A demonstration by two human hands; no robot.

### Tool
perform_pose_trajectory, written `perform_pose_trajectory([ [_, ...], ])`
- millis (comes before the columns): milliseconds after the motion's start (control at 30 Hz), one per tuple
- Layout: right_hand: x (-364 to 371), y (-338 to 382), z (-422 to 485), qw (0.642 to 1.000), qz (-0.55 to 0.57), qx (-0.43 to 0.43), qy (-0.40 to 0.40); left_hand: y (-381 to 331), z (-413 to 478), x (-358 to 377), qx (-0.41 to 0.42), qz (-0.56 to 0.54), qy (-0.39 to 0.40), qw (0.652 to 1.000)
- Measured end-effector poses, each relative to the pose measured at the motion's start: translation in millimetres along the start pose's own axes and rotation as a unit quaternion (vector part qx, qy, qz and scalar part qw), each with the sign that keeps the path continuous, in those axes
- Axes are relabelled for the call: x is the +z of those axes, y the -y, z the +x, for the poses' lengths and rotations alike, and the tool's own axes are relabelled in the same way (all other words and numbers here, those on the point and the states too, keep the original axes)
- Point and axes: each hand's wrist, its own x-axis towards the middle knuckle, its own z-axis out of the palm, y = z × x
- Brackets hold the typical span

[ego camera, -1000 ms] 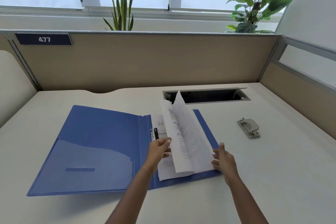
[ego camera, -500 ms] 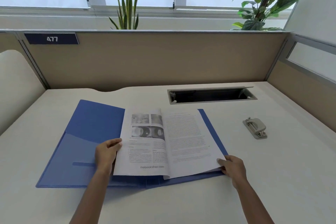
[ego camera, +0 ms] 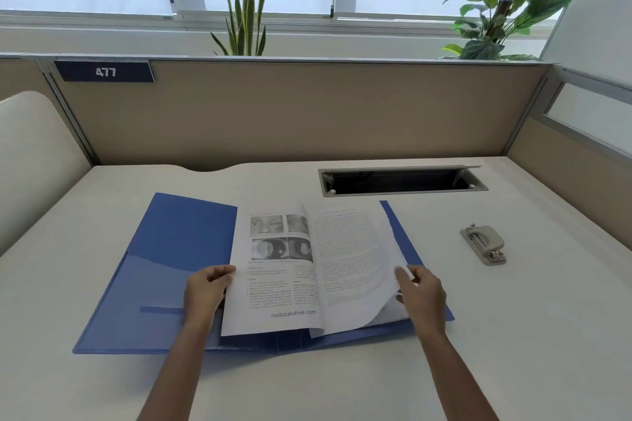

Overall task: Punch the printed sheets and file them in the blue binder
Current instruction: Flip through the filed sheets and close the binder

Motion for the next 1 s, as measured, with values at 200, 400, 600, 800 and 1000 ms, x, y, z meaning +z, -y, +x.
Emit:
perform_pose_trajectory([
  [200,51.9,59.8,-54.5,0.97,-0.038,-0.213,0.106,-2.9,-3.0,3.4,-0.015,-0.037,0.013,0.999],
  [400,106.2,58.7,-99.3,0.891,-0.175,-0.384,0.166,-21.8,-16.7,3.6,-0.024,-0.116,0.03,0.993],
  [600,115.8,37.7,-103.0,0.873,-0.201,-0.393,0.207,-20.7,-12.6,4.6,-0.014,-0.074,0.05,0.996],
  [800,70.6,17.2,-59.0,0.943,-0.173,-0.24,0.15,-8.0,-1.7,-0.7,-0.005,-0.039,0.016,0.999],
  [1000,16.1,-30.1,2.5,0.924,-0.37,0.038,0.088,1.1,11.0,-6.2,0.017,0.013,-0.025,0.999],
])
